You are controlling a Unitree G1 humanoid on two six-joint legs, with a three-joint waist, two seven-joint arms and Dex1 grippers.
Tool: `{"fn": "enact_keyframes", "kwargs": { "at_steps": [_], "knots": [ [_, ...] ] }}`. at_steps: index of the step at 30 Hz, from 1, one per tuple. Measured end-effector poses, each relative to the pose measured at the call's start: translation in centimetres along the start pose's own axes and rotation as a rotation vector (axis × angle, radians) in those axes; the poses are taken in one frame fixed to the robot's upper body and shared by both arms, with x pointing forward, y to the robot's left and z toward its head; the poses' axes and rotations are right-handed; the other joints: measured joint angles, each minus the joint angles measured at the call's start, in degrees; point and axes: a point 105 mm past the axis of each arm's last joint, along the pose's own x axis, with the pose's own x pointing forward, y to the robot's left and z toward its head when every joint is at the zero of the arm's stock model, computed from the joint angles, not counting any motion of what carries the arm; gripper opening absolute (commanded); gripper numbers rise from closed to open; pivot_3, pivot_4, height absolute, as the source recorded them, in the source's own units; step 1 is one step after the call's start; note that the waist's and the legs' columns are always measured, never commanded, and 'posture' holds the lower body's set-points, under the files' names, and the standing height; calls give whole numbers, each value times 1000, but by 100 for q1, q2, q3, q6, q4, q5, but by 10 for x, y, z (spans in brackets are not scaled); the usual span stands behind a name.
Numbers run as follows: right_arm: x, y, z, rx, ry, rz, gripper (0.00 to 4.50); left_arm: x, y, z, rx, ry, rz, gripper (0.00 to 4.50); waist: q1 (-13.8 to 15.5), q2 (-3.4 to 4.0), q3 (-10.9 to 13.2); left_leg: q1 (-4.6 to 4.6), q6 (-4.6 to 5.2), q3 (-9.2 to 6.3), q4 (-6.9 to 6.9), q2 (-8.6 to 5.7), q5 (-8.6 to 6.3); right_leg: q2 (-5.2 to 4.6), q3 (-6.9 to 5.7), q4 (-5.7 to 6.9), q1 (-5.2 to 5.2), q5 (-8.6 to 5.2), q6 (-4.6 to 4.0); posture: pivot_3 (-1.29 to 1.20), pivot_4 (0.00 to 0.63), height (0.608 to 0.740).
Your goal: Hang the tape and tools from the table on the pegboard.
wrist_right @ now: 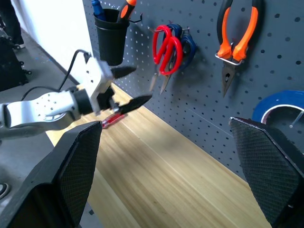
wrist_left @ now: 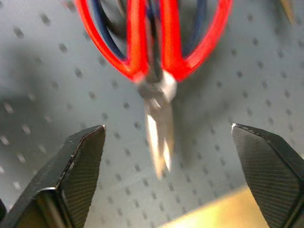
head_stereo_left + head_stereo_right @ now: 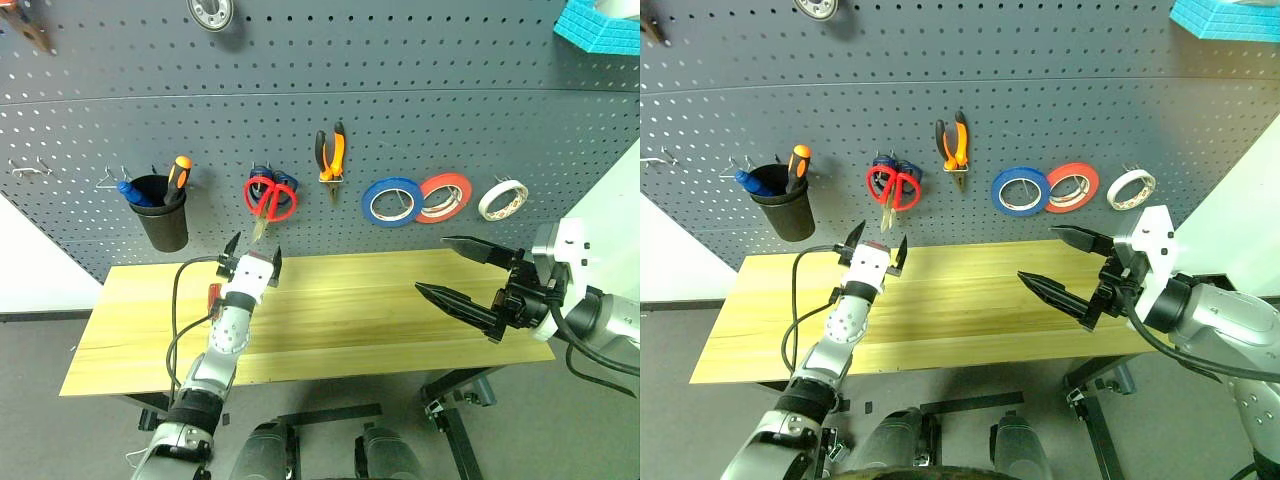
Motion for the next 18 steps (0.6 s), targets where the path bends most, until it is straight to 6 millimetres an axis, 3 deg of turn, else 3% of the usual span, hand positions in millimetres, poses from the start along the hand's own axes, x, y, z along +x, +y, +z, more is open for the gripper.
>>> {"fn": "enact_keyframes", "kwargs": {
  "at_steps": [3,8,12,18],
  "knots": [
    [0,-1,-1,-4,4,-5,4500,-15,6,-20,-25,106,10,4439,9,5,-31,8,0,0,0,1,0,-1,2,4,4,0,0,-55,69,740],
    [-1,-1,-2,-9,8,-11,4500,-26,48,-55,-108,317,151,4439,18,-3,-52,33,1,0,1,1,1,-3,4,8,29,1,-2,-51,74,740],
    [-1,-1,-3,-9,11,-12,4500,-23,74,-70,-176,441,233,4439,25,-10,-58,34,1,0,2,0,1,-3,3,8,31,1,-2,-51,78,740],
    [-2,0,-7,4,21,-12,4500,-18,78,-86,-295,671,238,4439,14,-11,-58,34,2,0,2,0,1,0,2,7,29,1,-1,-56,88,740]
  ]
}}
